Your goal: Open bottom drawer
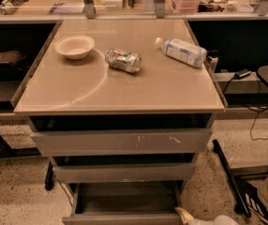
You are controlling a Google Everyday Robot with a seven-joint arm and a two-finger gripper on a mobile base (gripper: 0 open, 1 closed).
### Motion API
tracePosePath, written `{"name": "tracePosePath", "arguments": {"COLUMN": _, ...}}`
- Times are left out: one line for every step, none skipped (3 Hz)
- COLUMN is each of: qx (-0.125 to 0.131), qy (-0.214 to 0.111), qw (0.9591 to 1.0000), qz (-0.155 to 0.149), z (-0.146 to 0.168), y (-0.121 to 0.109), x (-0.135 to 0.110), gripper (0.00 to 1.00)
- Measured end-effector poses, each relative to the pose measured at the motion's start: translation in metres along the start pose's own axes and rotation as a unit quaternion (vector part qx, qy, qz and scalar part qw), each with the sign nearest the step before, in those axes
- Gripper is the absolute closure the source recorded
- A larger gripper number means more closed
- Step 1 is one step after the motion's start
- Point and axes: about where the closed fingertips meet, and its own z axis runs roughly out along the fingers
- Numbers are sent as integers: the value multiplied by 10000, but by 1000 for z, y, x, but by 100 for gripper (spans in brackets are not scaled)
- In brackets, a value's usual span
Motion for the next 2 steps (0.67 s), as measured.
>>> {"name": "tracePosePath", "arguments": {"qx": -3, "qy": -17, "qw": 10000, "qz": 0, "z": -5, "y": 4, "x": -3, "gripper": 49}}
{"name": "tracePosePath", "arguments": {"qx": -3, "qy": -17, "qw": 10000, "qz": 0, "z": -11, "y": 2, "x": -8, "gripper": 51}}
